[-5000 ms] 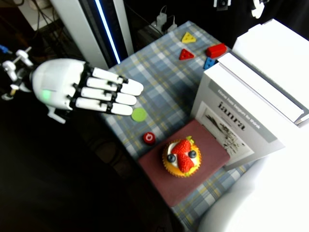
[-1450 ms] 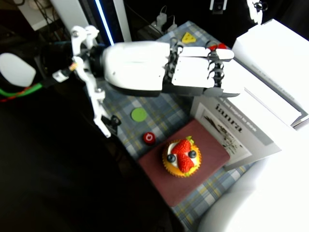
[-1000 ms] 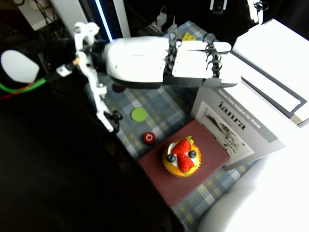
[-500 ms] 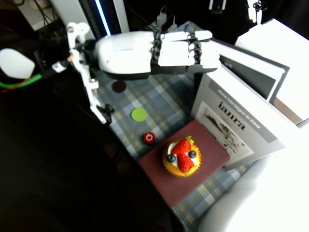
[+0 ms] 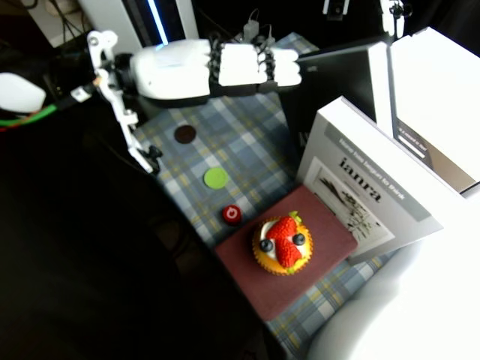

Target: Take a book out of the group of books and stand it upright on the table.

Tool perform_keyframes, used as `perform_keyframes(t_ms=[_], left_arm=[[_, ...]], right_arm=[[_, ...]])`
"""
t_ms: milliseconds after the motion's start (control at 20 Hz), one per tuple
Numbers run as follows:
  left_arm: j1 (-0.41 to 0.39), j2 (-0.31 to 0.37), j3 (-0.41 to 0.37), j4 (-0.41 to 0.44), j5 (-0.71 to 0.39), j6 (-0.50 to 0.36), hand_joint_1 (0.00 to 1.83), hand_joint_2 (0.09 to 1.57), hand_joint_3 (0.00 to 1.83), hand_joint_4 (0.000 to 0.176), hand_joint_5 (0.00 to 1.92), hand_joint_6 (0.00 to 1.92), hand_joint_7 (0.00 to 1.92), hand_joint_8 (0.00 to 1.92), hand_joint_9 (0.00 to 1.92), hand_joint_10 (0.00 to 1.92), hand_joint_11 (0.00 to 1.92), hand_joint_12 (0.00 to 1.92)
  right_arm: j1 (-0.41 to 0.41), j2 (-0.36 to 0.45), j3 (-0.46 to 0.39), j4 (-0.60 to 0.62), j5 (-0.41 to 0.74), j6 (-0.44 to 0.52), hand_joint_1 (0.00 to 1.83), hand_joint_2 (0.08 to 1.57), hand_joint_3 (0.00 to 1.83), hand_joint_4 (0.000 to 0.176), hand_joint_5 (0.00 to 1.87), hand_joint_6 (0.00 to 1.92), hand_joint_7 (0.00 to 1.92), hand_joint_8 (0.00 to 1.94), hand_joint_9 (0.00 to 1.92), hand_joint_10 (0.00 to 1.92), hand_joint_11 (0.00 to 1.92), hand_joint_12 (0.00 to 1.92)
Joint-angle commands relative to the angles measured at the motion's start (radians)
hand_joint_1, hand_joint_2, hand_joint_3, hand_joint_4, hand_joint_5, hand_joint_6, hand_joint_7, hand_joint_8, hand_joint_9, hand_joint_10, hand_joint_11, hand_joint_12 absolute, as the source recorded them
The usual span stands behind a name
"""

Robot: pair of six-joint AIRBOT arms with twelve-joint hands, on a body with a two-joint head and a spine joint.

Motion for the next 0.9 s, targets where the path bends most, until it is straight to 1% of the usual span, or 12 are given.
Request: perform_keyframes(t_ms=[0, 150, 200, 300, 400, 450, 500, 550, 700, 750, 800, 850], left_arm=[[-0.004, 0.006, 0.000, 0.004, -0.139, -0.010, 0.38, 1.44, 0.00, 0.143, 0.30, 0.00, 0.39, 0.00, 0.30, 0.00, 0.00, 0.45], [-0.004, 0.006, 0.000, 0.001, -0.140, -0.010, 0.42, 1.43, 0.00, 0.150, 0.31, 0.00, 0.42, 0.01, 0.33, 0.01, 0.00, 0.41], [-0.004, 0.006, 0.000, 0.000, -0.141, -0.010, 0.43, 1.42, 0.00, 0.147, 0.30, 0.00, 0.42, 0.00, 0.33, 0.00, 0.00, 0.38], [-0.004, 0.005, 0.000, -0.001, -0.142, -0.010, 0.41, 1.41, 0.00, 0.134, 0.31, 0.00, 0.42, 0.00, 0.33, 0.00, 0.00, 0.42], [-0.003, 0.005, 0.000, -0.004, -0.143, -0.010, 0.37, 1.40, 0.00, 0.169, 0.30, 0.00, 0.41, 0.00, 0.32, 0.00, 0.00, 0.41], [-0.002, 0.004, 0.001, -0.005, -0.145, -0.010, 0.36, 1.39, 0.00, 0.175, 0.30, 0.00, 0.40, 0.00, 0.32, 0.00, 0.00, 0.40], [-0.001, 0.004, 0.001, -0.005, -0.148, -0.010, 0.36, 1.39, 0.00, 0.175, 0.29, 0.00, 0.40, 0.00, 0.30, 0.00, 0.00, 0.36], [-0.001, 0.005, 0.003, -0.004, -0.153, -0.010, 0.30, 1.40, 0.00, 0.176, 0.26, 0.00, 0.39, 0.00, 0.31, 0.00, 0.00, 0.23], [-0.002, 0.005, 0.004, 0.001, -0.175, -0.013, 0.35, 1.42, 0.00, 0.170, 0.28, 0.01, 0.39, 0.00, 0.32, 0.00, 0.00, 0.24], [-0.002, 0.006, 0.005, 0.005, -0.179, -0.019, 0.38, 1.43, 0.00, 0.143, 0.30, 0.00, 0.38, 0.00, 0.31, 0.00, 0.00, 0.33], [-0.003, 0.006, 0.012, 0.014, -0.184, -0.045, 0.37, 1.43, 0.00, 0.144, 0.30, 0.00, 0.37, 0.00, 0.29, 0.00, 0.00, 0.39], [-0.008, 0.005, 0.024, 0.021, -0.192, -0.080, 0.36, 1.43, 0.00, 0.146, 0.29, 0.00, 0.36, 0.00, 0.28, 0.00, 0.00, 0.40]], right_arm=[[0.004, 0.005, -0.010, 0.039, 0.136, 0.001, 0.11, 1.33, 0.01, 0.176, 0.53, 0.02, 0.12, 0.02, 0.00, 0.00, 0.00, 0.00], [-0.049, 0.020, -0.022, 0.030, 0.225, 0.055, 0.66, 1.22, 0.00, 0.176, 0.50, 0.00, 0.34, 0.02, 0.21, 0.03, 0.00, 0.00], [-0.060, 0.026, -0.025, 0.027, 0.262, 0.068, 0.78, 1.14, 0.00, 0.158, 0.49, 0.00, 0.50, 0.03, 0.37, 0.02, 0.00, 0.36], [-0.066, 0.044, -0.033, 0.016, 0.328, 0.085, 0.58, 1.43, 0.05, 0.000, 0.55, 0.05, 0.33, 0.00, 0.11, 0.00, 0.00, 0.01], [-0.066, 0.059, -0.035, 0.009, 0.420, 0.095, 0.49, 1.42, 0.03, 0.011, 0.59, 0.09, 0.22, 0.02, 0.04, 0.01, 0.00, 0.00], [-0.066, 0.063, -0.035, 0.017, 0.451, 0.092, 0.43, 1.31, 0.00, 0.030, 0.55, 0.23, 0.35, 0.01, 0.22, 0.04, 0.00, 0.59], [-0.066, 0.067, -0.035, 0.039, 0.470, 0.075, 0.43, 1.27, 0.00, 0.043, 0.46, 0.35, 0.37, 0.00, 0.23, 0.01, 0.00, 0.42], [-0.066, 0.065, -0.031, 0.075, 0.471, 0.046, 0.73, 1.17, 0.00, 0.010, 0.61, 0.45, 0.56, 0.04, 0.31, 0.01, 0.00, 0.16], [-0.070, 0.032, -0.001, 0.139, 0.471, 0.042, 0.78, 1.21, 0.00, 0.000, 0.56, 0.40, 0.59, 0.02, 0.30, 0.01, 0.00, 0.31], [-0.070, 0.023, 0.006, 0.151, 0.471, 0.042, 0.64, 1.28, 0.01, 0.000, 0.59, 0.40, 0.62, 0.02, 0.42, 0.08, 0.00, 0.92], [-0.069, 0.009, 0.017, 0.169, 0.471, 0.042, 0.85, 1.24, 0.02, 0.086, 0.71, 1.17, 0.70, 0.05, 0.46, 0.12, 0.00, 1.19], [-0.069, -0.004, 0.027, 0.188, 0.471, 0.041, 0.61, 1.28, 0.04, 0.016, 0.73, 0.93, 0.71, 0.05, 0.46, 0.15, 0.00, 1.29]])
